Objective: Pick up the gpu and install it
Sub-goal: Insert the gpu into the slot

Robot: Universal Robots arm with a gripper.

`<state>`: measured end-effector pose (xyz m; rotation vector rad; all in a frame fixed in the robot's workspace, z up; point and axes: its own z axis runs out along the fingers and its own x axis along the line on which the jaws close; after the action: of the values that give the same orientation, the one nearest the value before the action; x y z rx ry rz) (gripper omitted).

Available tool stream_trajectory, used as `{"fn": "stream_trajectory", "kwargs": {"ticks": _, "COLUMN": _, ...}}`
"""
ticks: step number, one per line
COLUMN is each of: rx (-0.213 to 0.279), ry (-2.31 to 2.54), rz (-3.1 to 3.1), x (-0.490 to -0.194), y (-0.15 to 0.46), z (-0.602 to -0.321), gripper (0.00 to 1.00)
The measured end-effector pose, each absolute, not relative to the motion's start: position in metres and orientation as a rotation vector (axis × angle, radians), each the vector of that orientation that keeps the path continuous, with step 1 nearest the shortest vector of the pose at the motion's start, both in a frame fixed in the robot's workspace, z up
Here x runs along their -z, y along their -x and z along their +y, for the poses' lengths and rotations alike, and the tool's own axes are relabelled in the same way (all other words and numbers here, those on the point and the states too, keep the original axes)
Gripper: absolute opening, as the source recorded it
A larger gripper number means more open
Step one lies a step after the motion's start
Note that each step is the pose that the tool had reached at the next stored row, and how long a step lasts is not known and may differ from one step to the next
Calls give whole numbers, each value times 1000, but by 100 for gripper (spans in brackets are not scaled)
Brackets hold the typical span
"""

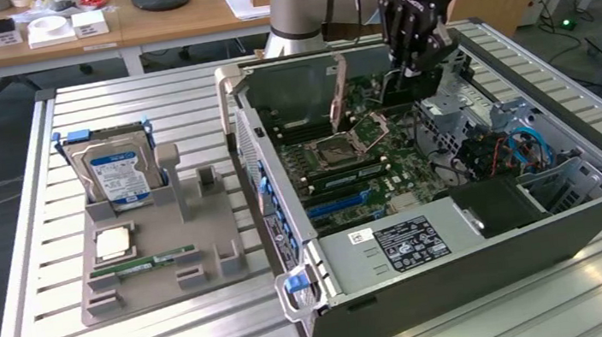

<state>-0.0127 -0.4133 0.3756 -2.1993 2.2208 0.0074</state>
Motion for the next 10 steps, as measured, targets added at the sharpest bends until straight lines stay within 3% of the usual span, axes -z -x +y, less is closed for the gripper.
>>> {"fn": "stream_trajectory", "kwargs": {"ticks": 10, "rx": -7, "ry": 2199, "rz": 2221, "x": -363, "y": 13, "z": -413, "gripper": 26}}
